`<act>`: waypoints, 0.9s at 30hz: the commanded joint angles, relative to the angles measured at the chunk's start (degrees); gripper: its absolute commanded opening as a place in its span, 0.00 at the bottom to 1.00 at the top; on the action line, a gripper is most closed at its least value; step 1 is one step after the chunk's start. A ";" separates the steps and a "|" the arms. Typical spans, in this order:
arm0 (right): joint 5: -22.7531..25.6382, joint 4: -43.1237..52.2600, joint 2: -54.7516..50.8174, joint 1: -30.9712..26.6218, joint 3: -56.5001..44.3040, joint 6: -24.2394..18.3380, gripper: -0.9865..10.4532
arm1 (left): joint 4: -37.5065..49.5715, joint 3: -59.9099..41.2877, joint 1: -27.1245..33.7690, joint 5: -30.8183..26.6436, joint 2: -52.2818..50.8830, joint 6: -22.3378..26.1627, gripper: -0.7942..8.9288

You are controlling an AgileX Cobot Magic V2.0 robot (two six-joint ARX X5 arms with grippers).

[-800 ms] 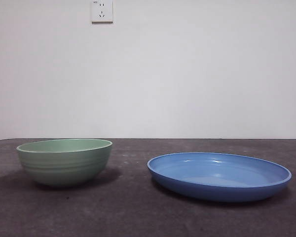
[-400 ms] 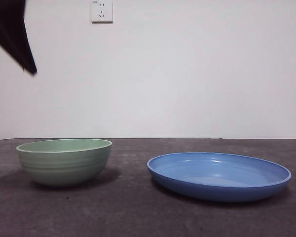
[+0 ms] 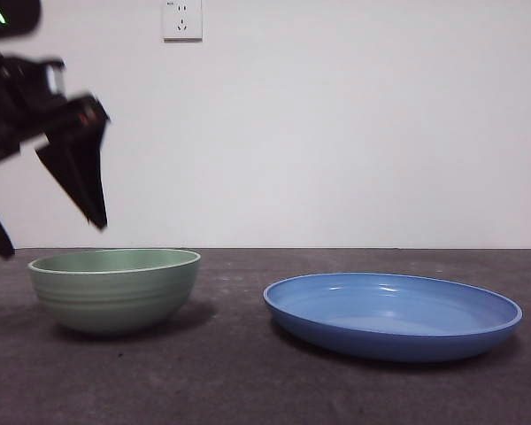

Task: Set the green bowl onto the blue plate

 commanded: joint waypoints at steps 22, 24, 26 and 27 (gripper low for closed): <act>-0.07 -0.81 0.17 0.15 0.90 -0.22 0.62 | -8.96 13.90 -0.11 -6.78 19.93 0.17 0.33; -0.07 -0.81 0.17 0.15 0.90 -0.22 0.62 | -8.76 13.90 -0.11 -6.78 19.93 0.17 0.26; -0.07 -0.81 0.17 0.15 0.90 -0.24 0.62 | -8.63 14.01 -0.11 -6.80 19.93 0.17 0.19; -0.07 -0.81 0.17 0.15 0.90 -0.22 0.62 | -8.63 14.08 -0.11 -6.80 19.93 0.17 0.17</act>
